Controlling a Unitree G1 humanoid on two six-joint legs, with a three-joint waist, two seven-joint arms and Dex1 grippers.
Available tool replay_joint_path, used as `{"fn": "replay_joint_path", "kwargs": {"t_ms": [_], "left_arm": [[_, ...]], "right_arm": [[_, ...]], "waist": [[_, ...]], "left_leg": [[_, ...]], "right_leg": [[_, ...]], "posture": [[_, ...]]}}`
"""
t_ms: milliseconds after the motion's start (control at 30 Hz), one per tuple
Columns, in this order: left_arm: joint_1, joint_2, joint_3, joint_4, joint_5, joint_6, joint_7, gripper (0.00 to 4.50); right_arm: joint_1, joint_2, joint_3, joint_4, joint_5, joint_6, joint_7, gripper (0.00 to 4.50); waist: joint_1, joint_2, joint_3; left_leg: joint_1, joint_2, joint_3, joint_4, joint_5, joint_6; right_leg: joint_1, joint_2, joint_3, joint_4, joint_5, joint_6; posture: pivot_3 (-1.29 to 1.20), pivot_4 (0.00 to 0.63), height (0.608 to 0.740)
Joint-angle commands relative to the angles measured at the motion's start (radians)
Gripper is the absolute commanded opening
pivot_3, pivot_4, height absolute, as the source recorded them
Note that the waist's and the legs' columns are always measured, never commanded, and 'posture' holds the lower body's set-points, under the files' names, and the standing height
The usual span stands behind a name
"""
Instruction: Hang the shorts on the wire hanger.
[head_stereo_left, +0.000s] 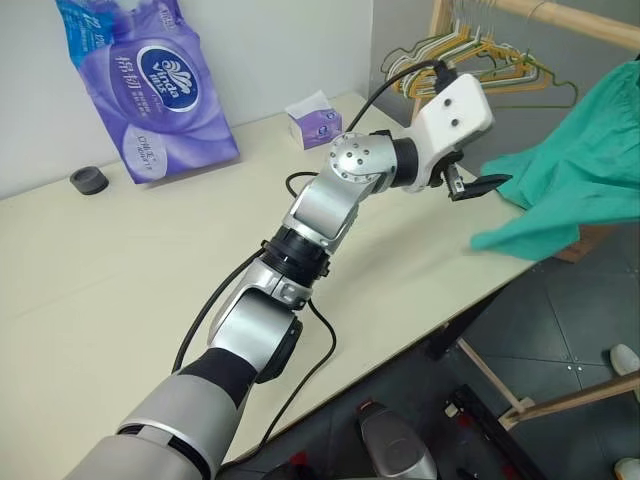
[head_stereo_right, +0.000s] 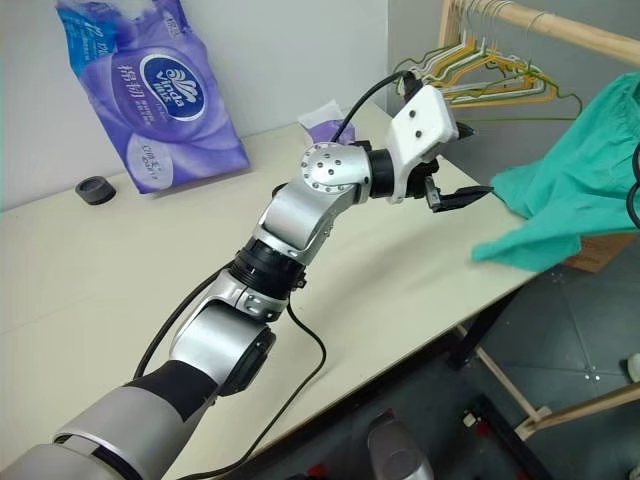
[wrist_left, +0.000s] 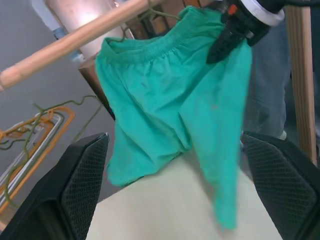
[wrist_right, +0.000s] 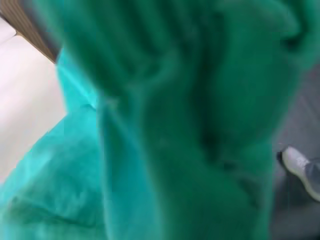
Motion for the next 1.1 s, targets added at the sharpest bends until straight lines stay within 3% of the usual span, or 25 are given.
{"fn": "replay_joint_path", "kwargs": {"t_ms": [33, 600, 700, 833, 1100], "left_arm": [[-0.045, -0.014, 0.003, 0.009, 0.014, -0.047, -0.010, 4.46], [-0.075, -0.045, 0.015, 0.051, 0.015, -0.082, -0.040, 4.46], [-0.076, -0.058, 0.019, 0.058, -0.002, -0.063, -0.063, 4.46], [-0.074, -0.065, 0.024, 0.071, -0.005, -0.056, -0.078, 4.50], [-0.075, -0.068, 0.036, 0.092, -0.014, -0.050, -0.092, 4.50]], "right_arm": [[-0.033, -0.007, 0.024, 0.035, -0.017, 0.025, -0.004, 0.00], [-0.089, 0.041, 0.021, 0.134, -0.014, 0.034, -0.031, 0.00], [-0.107, 0.060, -0.039, 0.113, 0.005, 0.064, -0.056, 0.00], [-0.117, 0.087, -0.115, 0.058, 0.013, 0.116, -0.106, 1.02], [-0.178, 0.189, -0.303, -0.171, -0.022, 0.251, -0.254, 3.72]], "waist": [[-0.002, 0.000, 0.000], [-0.010, 0.002, 0.004], [-0.011, 0.003, 0.004], [-0.013, 0.003, 0.004], [-0.017, 0.005, 0.004]], "left_leg": [[0.000, 0.000, 0.000, 0.000, 0.000, 0.000], [0.000, 0.000, 0.001, 0.000, 0.000, 0.000], [0.000, 0.000, 0.001, 0.000, 0.000, 0.000], [0.000, 0.000, 0.001, 0.000, 0.000, 0.000], [0.000, 0.000, 0.000, 0.000, 0.000, 0.000]], "right_leg": [[0.000, 0.000, 0.000, 0.000, 0.000, 0.000], [0.000, 0.001, 0.001, 0.000, 0.000, 0.001], [0.000, 0.001, 0.001, 0.000, 0.000, 0.001], [0.000, 0.001, 0.001, 0.000, 0.000, 0.001], [0.000, 0.001, 0.001, 0.000, 0.000, 0.001]], "posture": [[-0.51, 0.155, 0.740], [-0.50, 0.156, 0.740], [-0.50, 0.153, 0.740], [-0.50, 0.149, 0.740], [-0.50, 0.133, 0.740]]}}
